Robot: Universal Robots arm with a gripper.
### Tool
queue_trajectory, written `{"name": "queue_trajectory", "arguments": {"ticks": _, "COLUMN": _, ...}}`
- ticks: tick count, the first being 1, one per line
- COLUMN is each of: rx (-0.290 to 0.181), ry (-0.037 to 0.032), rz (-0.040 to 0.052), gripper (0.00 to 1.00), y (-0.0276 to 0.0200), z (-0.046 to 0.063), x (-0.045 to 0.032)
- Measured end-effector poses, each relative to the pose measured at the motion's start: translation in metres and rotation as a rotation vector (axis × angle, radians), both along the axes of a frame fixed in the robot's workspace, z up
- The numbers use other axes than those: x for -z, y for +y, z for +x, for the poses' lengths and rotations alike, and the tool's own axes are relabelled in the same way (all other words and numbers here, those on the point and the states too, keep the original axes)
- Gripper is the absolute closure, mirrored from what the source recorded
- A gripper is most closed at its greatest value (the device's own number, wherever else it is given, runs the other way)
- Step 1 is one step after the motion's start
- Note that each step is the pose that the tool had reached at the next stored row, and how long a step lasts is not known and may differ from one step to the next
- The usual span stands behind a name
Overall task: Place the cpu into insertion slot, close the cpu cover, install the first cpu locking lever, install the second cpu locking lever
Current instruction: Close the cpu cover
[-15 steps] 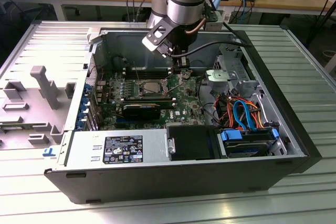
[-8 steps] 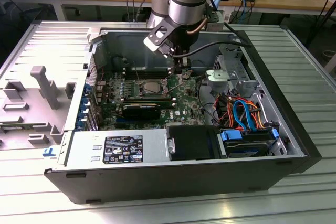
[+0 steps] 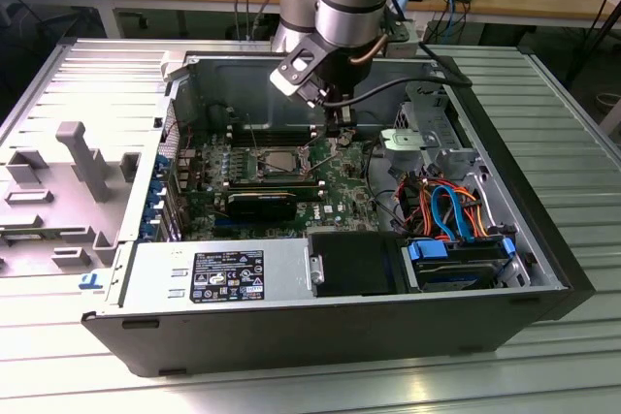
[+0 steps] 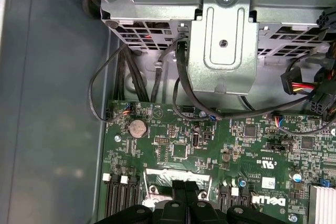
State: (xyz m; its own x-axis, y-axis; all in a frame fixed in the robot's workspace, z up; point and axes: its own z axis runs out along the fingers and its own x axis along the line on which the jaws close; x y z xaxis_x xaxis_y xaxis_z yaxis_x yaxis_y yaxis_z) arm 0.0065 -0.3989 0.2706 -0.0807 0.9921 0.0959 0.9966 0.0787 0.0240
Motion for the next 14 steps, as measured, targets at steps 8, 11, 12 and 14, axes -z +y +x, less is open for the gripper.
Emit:
{"name": "queue_trajectory", "arguments": {"ticks": 8, "rx": 0.000, "ry": 0.0010, "rz": 0.0001, "gripper": 0.89, "y": 0.0000, "z": 0.007, "x": 0.0017}}
{"name": "queue_trajectory", "arguments": {"ticks": 11, "rx": 0.000, "ry": 0.0014, "rz": 0.0000, "gripper": 0.89, "y": 0.0000, "z": 0.010, "x": 0.0025}}
{"name": "queue_trajectory", "arguments": {"ticks": 12, "rx": 0.000, "ry": 0.0017, "rz": 0.0000, "gripper": 0.89, "y": 0.0000, "z": 0.012, "x": 0.0031}}
{"name": "queue_trajectory", "arguments": {"ticks": 14, "rx": 0.000, "ry": 0.0021, "rz": 0.0000, "gripper": 0.89, "y": 0.0000, "z": 0.013, "x": 0.0039}}
